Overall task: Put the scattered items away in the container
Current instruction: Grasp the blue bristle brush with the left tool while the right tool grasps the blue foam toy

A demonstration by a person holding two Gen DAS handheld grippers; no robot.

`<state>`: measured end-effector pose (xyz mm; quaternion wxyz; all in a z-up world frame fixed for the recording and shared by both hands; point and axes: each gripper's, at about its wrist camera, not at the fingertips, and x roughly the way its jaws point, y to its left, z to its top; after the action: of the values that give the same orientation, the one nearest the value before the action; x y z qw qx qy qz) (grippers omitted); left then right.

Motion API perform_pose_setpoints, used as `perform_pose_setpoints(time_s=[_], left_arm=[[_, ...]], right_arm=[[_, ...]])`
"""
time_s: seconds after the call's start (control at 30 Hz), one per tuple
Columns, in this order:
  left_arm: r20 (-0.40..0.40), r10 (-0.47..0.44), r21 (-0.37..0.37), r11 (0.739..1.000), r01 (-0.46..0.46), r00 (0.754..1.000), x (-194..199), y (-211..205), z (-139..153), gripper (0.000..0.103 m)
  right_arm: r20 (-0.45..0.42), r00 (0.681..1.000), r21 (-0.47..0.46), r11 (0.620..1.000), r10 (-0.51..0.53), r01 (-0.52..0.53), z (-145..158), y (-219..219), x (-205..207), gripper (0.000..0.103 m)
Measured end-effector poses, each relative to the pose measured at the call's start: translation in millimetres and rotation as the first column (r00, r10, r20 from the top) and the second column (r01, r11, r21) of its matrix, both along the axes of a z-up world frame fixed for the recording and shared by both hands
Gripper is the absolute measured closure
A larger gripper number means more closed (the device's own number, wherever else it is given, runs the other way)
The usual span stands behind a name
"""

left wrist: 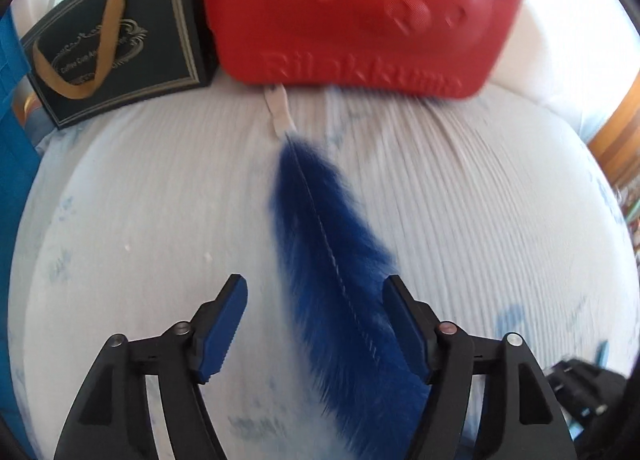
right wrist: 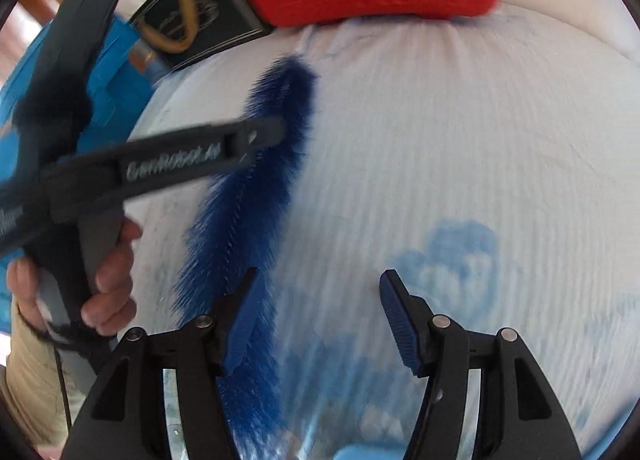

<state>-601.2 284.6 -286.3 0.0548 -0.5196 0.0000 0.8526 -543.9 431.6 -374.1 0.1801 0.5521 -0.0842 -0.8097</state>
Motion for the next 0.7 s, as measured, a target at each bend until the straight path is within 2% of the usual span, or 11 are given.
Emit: perform_pose_setpoints(time_s=[0.03, 0.1, 0.13, 0.17, 0.2, 0.4, 0.7], left_arm=[[0.002, -0.002, -0.024, 1.0, 0.002, 1.0, 1.5, 4.7, -3.3, 0.031], [0.016, -0.011, -0.04, 0.999, 0.011, 1.0, 1.6, 15.0, -13.5, 0.035], [0.017, -0.017, -0.043, 0.999, 0.018, 1.0, 4.9, 17.8, -14.4, 0.062], [0.017, -0.024, -0.047, 0.999, 0.025, 1.0, 8.3, 20.8, -15.0, 0.078], [0.009, -0.032, -0.059, 0.998, 0.033, 0.999, 11.4, 24.5, -12.4, 0.082], [-0.038, -0.033, -0.105, 0.994, 0.029, 0.999, 49.6, 15.3, 9.1, 0.089], [0.022, -0.035, -0.115, 0.993, 0.037, 0.999, 138.2, -17.0, 26.1, 0.092]], right_arm=[[-0.01, 0.999, 0.014, 0.999, -0.044, 0.045, -0.3, 9.7, 2.7, 0.042], [-0.031, 0.992, 0.05, 0.991, -0.125, 0.127, -1.2, 29.0, 7.8, 0.03], [-0.039, 0.987, 0.064, 0.985, -0.155, 0.158, -2.2, 37.8, 10.6, 0.028], [-0.043, 0.983, 0.072, 0.98, -0.181, 0.183, -3.6, 45.7, 13.4, 0.028], [-0.045, 0.978, 0.078, 0.975, -0.205, 0.208, -5.1, 53.3, 16.3, 0.028], [-0.046, 0.95, 0.099, 0.945, -0.31, 0.313, -15.5, 82.8, 36.4, 0.028], [-0.024, 0.921, 0.117, 0.914, -0.39, 0.39, -12.6, 103.8, 85.4, 0.028]])
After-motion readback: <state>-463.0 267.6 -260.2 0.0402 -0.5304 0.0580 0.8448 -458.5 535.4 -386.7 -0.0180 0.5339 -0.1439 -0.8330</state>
